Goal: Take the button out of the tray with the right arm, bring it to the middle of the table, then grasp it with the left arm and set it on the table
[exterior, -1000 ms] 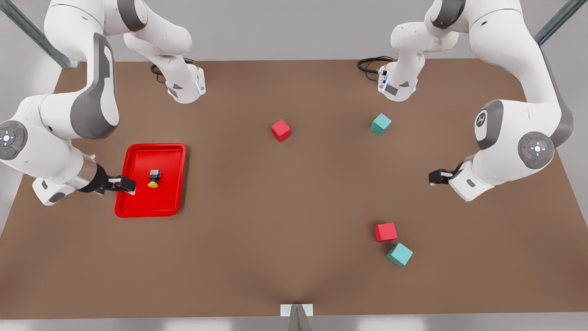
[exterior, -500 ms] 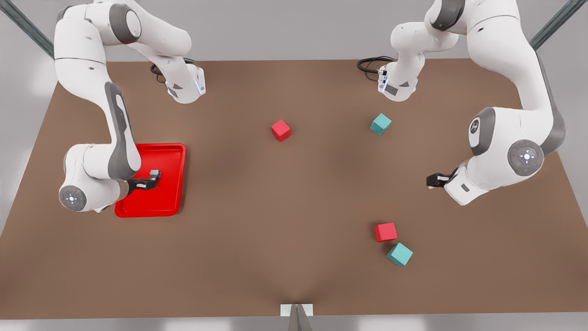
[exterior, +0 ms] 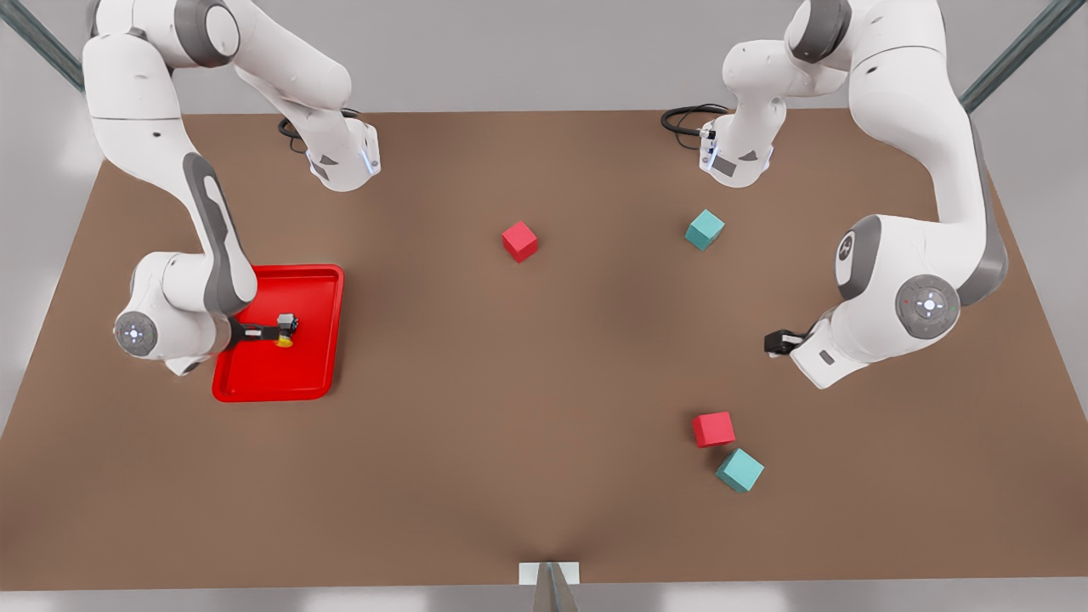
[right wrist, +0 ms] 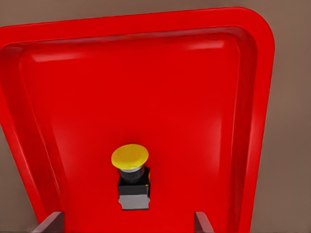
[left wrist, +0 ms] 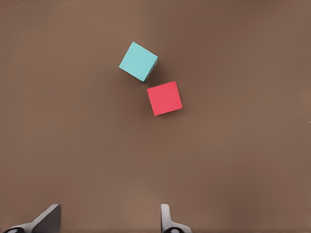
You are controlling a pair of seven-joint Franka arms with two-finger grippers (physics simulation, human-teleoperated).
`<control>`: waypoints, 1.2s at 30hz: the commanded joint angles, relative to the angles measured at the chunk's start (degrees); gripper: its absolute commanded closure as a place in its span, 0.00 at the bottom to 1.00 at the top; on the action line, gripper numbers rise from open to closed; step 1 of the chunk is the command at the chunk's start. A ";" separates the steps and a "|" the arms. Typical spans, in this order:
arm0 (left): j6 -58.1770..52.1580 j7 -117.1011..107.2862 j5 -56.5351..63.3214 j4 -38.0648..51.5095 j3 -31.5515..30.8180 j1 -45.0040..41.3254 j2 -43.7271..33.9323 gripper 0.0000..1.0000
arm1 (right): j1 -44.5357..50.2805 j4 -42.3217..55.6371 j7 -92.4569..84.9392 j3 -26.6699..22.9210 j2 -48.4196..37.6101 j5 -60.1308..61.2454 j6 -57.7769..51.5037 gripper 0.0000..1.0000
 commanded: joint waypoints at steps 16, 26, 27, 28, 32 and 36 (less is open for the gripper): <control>4.34 -0.76 1.65 -2.72 -0.10 -0.54 0.71 0.00 | -2.49 -13.04 -2.54 2.81 -4.63 -2.07 17.19 0.00; 5.94 -0.76 1.65 -4.48 -0.10 -0.45 1.15 0.00 | -3.28 -13.21 -2.54 2.81 -0.76 -7.25 19.74 0.00; 5.94 -0.76 1.65 -4.48 -0.10 -0.45 1.15 0.00 | -3.28 -13.30 -2.54 2.81 -0.41 -7.25 20.27 0.00; 5.94 -0.76 1.65 -4.57 -0.10 -0.36 1.06 0.00 | -3.28 -13.30 -2.63 2.81 0.12 -7.34 20.45 0.00; 6.02 -0.76 1.65 -4.74 -0.10 -0.36 1.15 0.00 | -3.63 -13.30 -2.54 2.81 1.26 -8.83 20.62 0.00; 6.02 -0.76 1.65 -4.74 -0.01 -0.36 1.24 0.00 | -4.33 -13.30 -2.54 2.81 1.88 -9.71 21.06 0.12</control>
